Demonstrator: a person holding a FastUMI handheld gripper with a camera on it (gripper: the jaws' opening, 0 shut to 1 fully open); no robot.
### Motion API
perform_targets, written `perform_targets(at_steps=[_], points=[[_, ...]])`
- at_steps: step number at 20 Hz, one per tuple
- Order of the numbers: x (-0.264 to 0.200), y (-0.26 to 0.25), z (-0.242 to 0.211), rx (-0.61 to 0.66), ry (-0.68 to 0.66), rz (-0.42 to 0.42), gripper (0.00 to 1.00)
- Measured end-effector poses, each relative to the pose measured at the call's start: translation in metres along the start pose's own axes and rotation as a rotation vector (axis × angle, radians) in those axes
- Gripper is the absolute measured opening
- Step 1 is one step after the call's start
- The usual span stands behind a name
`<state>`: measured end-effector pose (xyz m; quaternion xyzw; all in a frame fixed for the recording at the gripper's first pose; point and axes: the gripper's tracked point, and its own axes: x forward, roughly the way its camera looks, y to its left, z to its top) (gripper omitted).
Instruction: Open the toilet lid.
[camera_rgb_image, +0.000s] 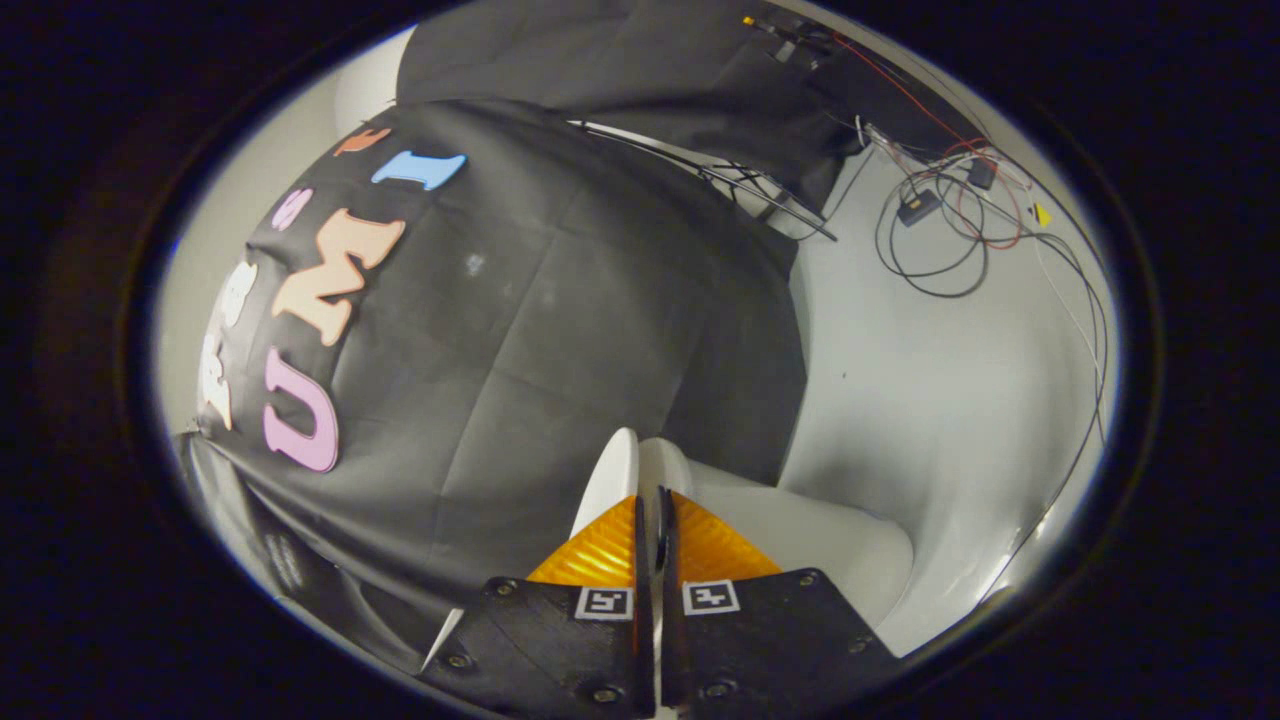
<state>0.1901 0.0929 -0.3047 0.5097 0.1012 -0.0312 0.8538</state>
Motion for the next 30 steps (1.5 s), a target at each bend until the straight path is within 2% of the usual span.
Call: perform_targets(at_steps=[5, 8, 11, 14, 17, 25, 30], points=[[-0.011, 0.062, 0.014, -0.124, -0.022, 0.046, 0.04], [-0.022, 0.123, 0.017, -0.178, -0.054, 0.127, 0.04], [-0.034, 0.180, 0.014, -0.289, -0.053, 0.177, 0.04], [-0.041, 0.234, -0.003, -0.390, -0.040, 0.236, 0.04], [-0.051, 0.269, -0.020, -0.487, -0.029, 0.248, 0.04], [-0.072, 0.342, -0.065, -0.742, 0.019, 0.301, 0.04], [-0.088, 0.387, -0.108, -0.827, 0.042, 0.362, 0.07]])
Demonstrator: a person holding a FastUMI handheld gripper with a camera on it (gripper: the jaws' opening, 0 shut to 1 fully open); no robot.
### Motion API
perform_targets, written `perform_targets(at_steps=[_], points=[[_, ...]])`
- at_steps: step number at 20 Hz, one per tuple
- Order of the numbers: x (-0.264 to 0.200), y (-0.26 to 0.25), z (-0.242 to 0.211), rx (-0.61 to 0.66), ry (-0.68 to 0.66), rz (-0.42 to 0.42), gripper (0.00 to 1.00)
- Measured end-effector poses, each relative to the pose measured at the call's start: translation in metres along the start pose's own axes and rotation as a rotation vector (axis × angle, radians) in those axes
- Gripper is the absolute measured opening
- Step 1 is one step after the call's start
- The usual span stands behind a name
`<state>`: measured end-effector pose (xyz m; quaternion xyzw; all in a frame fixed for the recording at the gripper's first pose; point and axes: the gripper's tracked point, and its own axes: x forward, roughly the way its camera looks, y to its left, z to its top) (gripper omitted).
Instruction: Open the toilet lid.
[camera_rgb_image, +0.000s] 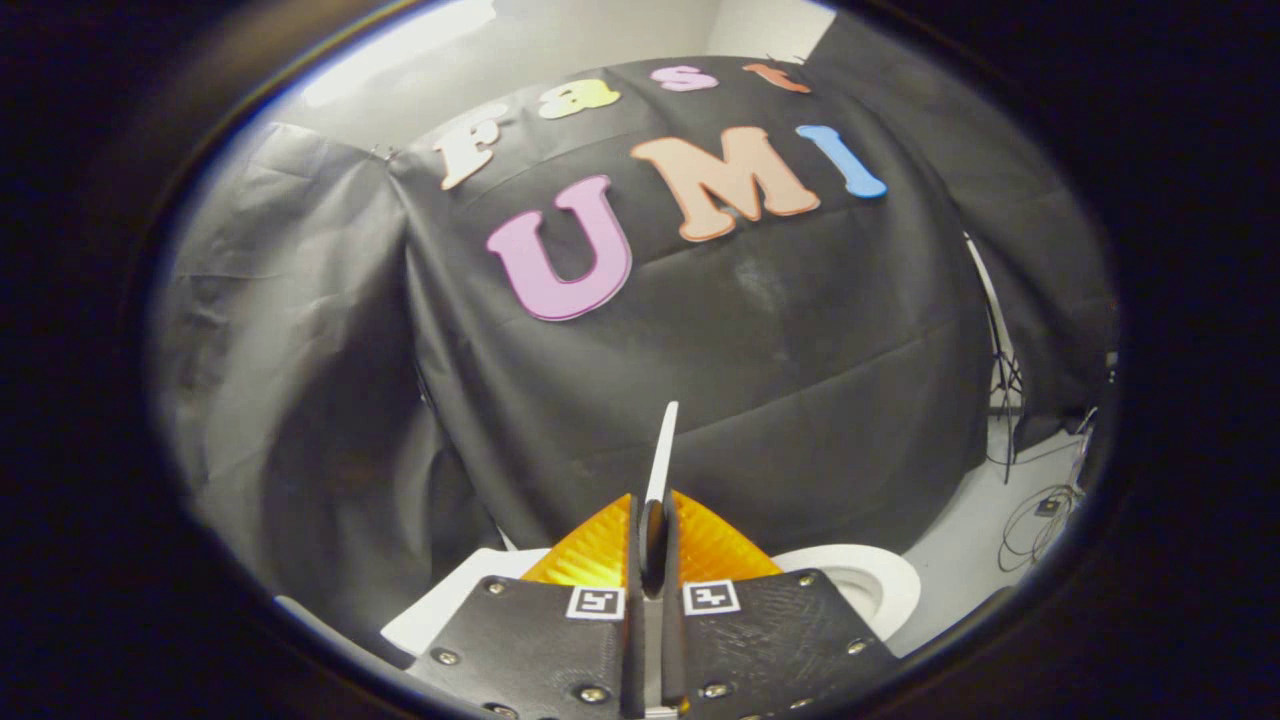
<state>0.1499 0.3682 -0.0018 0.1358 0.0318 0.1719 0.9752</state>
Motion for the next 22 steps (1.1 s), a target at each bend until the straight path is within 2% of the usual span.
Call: perform_targets(at_steps=[2, 12, 22], points=[[0.004, 0.026, -0.002, -0.003, 0.007, 0.038, 0.10], [0.011, 0.131, -0.017, -0.030, 0.016, 0.177, 0.11], [0.010, 0.191, -0.045, -0.075, 0.060, 0.273, 0.11]])
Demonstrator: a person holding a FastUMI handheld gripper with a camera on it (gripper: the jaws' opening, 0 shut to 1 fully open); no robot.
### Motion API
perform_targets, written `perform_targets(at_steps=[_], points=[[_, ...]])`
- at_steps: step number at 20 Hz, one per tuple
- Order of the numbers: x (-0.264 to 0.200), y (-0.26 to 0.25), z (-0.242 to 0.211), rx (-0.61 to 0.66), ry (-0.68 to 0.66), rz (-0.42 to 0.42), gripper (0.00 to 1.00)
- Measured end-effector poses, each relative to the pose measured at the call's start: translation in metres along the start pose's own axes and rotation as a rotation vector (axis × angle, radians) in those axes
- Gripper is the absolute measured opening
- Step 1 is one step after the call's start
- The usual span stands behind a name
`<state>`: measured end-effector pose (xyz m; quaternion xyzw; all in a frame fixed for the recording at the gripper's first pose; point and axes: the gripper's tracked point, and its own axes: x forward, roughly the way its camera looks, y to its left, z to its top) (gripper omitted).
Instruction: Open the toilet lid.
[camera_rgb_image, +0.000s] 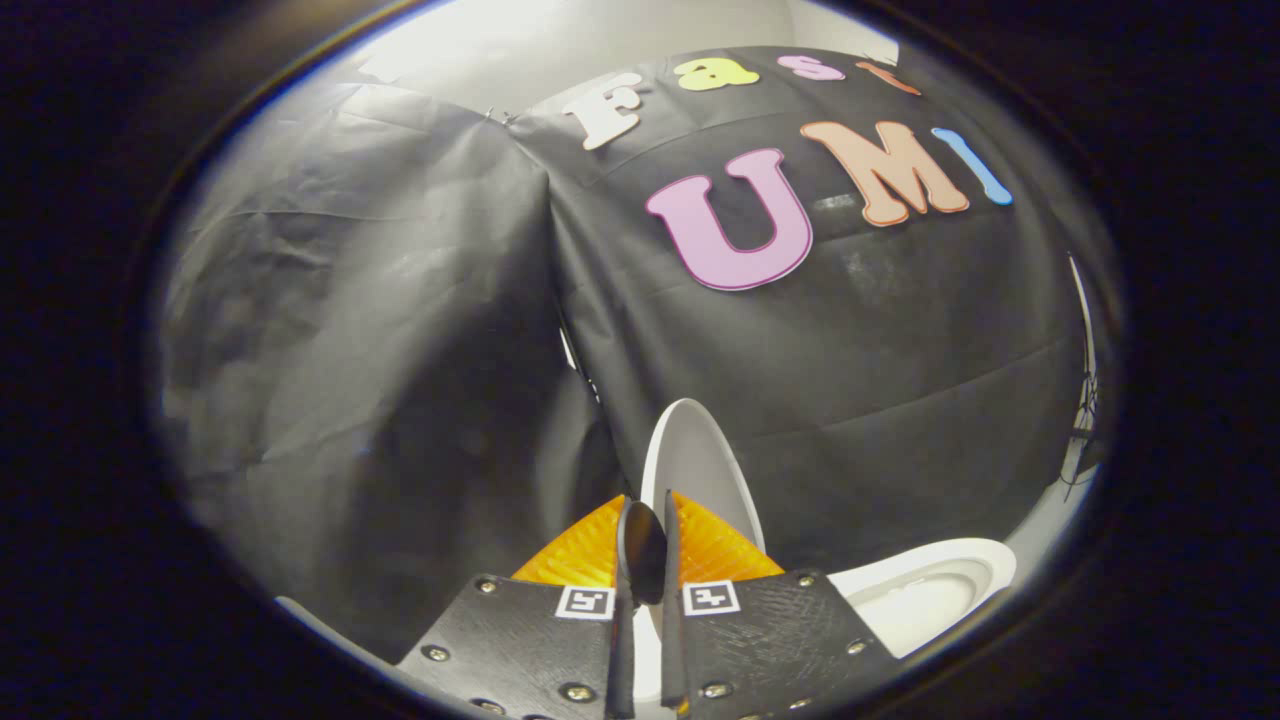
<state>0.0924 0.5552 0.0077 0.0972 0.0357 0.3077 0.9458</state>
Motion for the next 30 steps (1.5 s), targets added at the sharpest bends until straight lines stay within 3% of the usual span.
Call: perform_targets(at_steps=[11, 12, 20, 25, 30], points=[[0.006, 0.034, -0.020, -0.036, 0.056, 0.067, 0.13], [0.007, 0.036, -0.018, -0.037, 0.057, 0.073, 0.24], [-0.007, 0.030, 0.043, -0.072, -0.072, 0.069, 0.69], [-0.037, -0.011, 0.074, -0.152, -0.101, 0.015, 0.69], [-0.074, -0.098, 0.091, -0.195, -0.108, -0.108, 0.69]])
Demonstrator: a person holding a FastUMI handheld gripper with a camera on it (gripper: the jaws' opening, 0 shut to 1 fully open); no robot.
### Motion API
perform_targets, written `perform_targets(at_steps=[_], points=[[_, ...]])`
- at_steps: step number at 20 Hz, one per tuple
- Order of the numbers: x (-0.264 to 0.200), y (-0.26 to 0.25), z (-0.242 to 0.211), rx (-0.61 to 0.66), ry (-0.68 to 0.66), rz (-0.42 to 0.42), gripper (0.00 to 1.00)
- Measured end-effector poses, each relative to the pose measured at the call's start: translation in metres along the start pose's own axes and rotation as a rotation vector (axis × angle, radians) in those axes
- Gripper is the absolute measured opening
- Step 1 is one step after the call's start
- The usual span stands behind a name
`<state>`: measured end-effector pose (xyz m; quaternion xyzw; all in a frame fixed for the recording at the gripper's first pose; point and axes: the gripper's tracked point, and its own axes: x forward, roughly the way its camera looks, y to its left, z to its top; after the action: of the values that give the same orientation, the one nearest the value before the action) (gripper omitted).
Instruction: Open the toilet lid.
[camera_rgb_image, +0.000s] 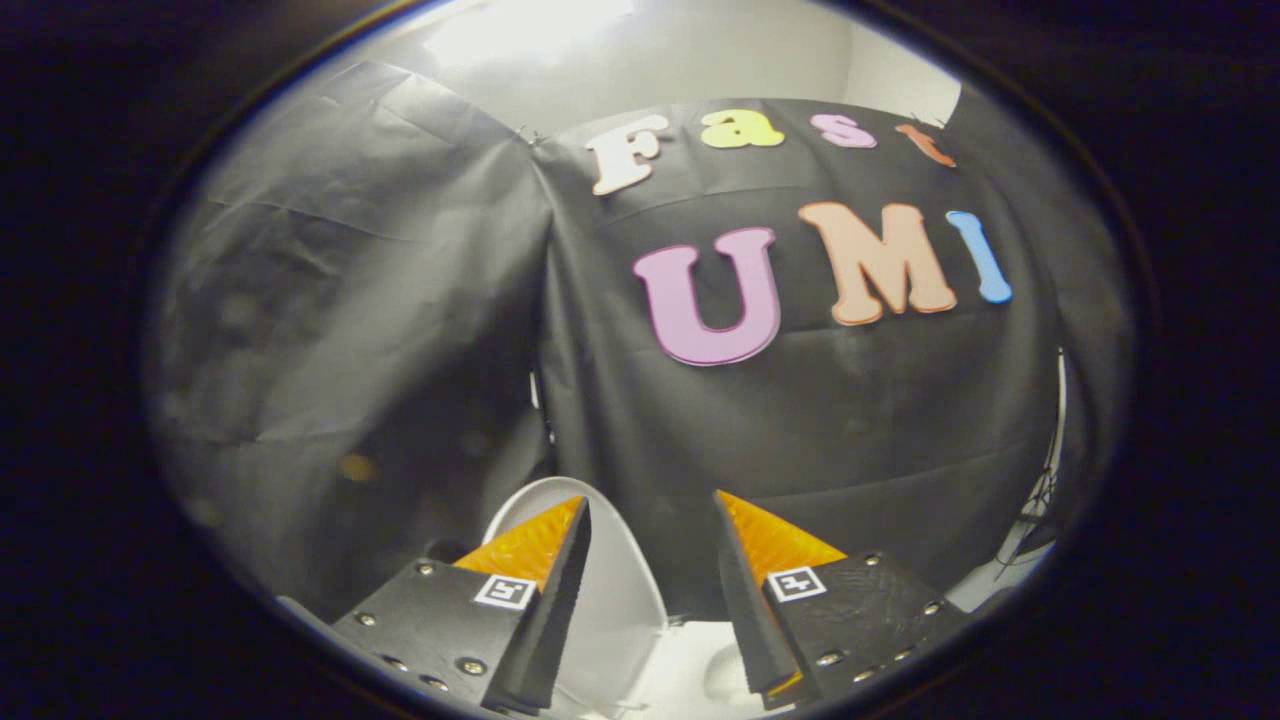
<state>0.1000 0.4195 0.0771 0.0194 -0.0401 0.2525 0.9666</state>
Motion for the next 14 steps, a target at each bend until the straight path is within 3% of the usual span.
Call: perform_targets(at_steps=[5, 14], points=[[-0.038, -0.106, -0.013, -0.066, 0.048, -0.148, 0.69], [-0.109, -0.238, -0.036, -0.163, 0.143, -0.248, 0.69]])
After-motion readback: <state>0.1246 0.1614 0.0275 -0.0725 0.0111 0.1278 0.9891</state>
